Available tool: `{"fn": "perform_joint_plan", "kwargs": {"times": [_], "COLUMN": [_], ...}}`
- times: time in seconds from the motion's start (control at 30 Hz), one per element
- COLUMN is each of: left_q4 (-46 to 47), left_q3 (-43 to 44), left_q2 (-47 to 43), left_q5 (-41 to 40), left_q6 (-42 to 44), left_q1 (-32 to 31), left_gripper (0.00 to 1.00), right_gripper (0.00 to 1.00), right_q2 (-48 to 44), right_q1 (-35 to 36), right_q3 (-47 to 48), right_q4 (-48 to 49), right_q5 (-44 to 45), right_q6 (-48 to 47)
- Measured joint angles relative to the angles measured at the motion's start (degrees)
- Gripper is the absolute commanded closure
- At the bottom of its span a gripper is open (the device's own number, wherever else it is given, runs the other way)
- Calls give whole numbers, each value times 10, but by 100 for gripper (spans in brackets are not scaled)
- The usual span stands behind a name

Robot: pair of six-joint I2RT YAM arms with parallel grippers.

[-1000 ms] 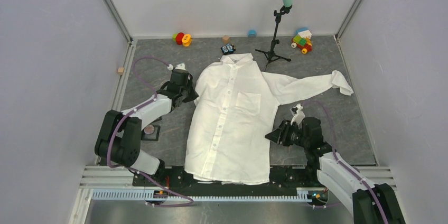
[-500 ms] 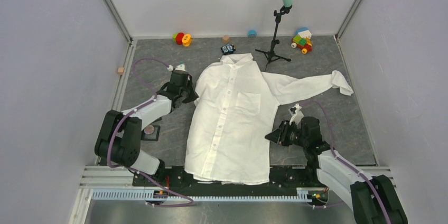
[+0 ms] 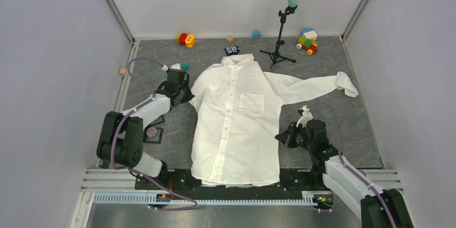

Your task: Pin the brooch onto the clothing

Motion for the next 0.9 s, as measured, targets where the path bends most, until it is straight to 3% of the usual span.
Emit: {"fn": "perform_joint_plan", "kwargs": {"times": [0.37, 0.73, 0.83, 0.9], "left_q4": [-57, -100, -101, -100], "left_q3": [55, 134, 150, 162], "left_q2": [32, 85, 88, 94], "left_q5": [-80, -97, -82, -73], "left_q6": [40, 67, 67, 67], "left_q1": [17, 17, 16, 16], "left_gripper": [98, 97, 87, 75], "right_gripper": [100, 100, 100, 92], "right_q2": [-10, 3, 5, 6], "right_q1": [1, 1, 1, 1], "right_q3": [36, 65, 70, 71], "right_q4": [-55, -92, -101, -103], "right_q5": [124, 190, 203, 205], "right_q6": [-39, -63, -68, -71]}}
